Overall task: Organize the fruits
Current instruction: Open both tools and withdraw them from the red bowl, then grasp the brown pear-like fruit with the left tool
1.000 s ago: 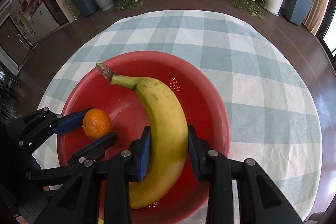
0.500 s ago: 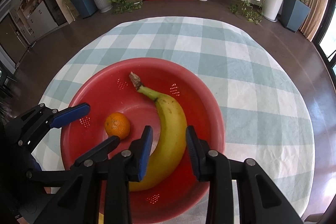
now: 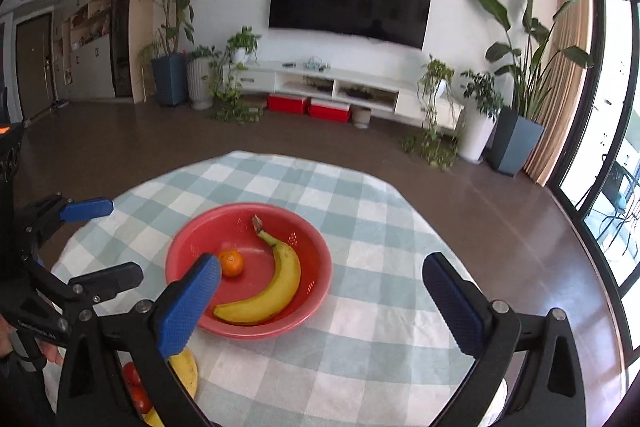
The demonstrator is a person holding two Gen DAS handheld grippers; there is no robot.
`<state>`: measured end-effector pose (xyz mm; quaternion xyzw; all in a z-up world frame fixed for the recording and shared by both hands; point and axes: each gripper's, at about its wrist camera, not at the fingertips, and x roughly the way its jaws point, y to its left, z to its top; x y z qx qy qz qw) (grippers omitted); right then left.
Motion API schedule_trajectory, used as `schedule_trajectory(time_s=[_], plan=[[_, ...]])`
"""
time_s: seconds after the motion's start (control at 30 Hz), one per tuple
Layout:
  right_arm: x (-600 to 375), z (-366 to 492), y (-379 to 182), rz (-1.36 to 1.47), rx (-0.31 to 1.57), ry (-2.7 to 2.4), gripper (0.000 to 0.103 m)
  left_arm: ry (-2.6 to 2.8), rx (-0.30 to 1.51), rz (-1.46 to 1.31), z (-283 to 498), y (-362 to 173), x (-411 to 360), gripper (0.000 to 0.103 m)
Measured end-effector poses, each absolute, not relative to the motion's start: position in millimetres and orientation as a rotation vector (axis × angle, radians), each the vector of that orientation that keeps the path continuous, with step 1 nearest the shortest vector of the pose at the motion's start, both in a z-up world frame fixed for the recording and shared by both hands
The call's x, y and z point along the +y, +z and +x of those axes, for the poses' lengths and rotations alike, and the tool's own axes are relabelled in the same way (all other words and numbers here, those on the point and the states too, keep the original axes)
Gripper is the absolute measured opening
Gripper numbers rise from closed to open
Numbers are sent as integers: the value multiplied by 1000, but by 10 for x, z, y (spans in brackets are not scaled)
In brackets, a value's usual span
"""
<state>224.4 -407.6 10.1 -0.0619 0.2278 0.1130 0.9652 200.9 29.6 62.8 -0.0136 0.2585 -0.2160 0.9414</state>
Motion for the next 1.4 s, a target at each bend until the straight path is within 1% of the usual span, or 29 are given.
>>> schedule_trajectory(time_s=[0.07,0.1,0.17,0.23,0.3,0.37,0.4,0.47,0.57,0.67,0.7,0.8,0.9,0.97,1.03,1.1,1.17,1.2,1.23,1.3,1.37,1.4], plan=[[-4237,1938,114,-26,371,307,103,-403,455,-43,1723,715,400,103],[-4280,1842,93,4,376,320,103,-388,439,-44,1591,742,430,103],[-4318,1706,-17,17,442,325,103,-353,441,-6,1340,761,429,103],[-4342,1579,-160,25,524,315,103,-300,515,24,1173,714,415,103],[-4368,1494,-369,41,637,268,103,-280,573,-22,1001,644,470,103],[-4373,1445,-622,42,760,225,103,-273,558,-37,786,572,506,103],[-4372,1403,-742,42,810,218,101,-271,562,-23,696,523,489,103],[-4332,1275,-897,28,870,217,100,-273,589,16,555,408,430,103],[-4187,1071,-965,-51,894,233,100,-309,626,31,376,252,380,103],[-4158,862,-905,-36,825,302,100,-366,689,-9,308,91,359,103],[-4160,838,-896,-15,820,321,102,-376,700,-18,298,58,346,103],[-4135,881,-977,33,888,379,103,-389,715,-8,304,18,285,103],[-4145,947,-1120,36,973,316,102,-396,733,12,328,-3,250,103],[-4177,972,-1189,61,1004,306,99,-408,752,7,388,-35,266,103],[-4203,971,-1206,80,1005,303,92,-432,773,11,417,-75,268,103],[-4200,968,-1197,86,995,317,91,-456,787,36,435,-119,243,103],[-4172,956,-1182,80,986,340,83,-484,805,77,456,-156,205,102],[-4154,958,-1178,77,984,349,77,-498,811,100,464,-169,186,99],[-4141,959,-1178,79,981,361,73,-513,819,121,482,-181,170,97],[-4127,955,-1197,106,981,397,71,-554,844,157,522,-211,135,85],[-4099,965,-1233,119,994,414,67,-600,878,188,589,-250,102,77],[-4087,968,-1250,118,996,414,66,-625,887,203,615,-266,82,75]])
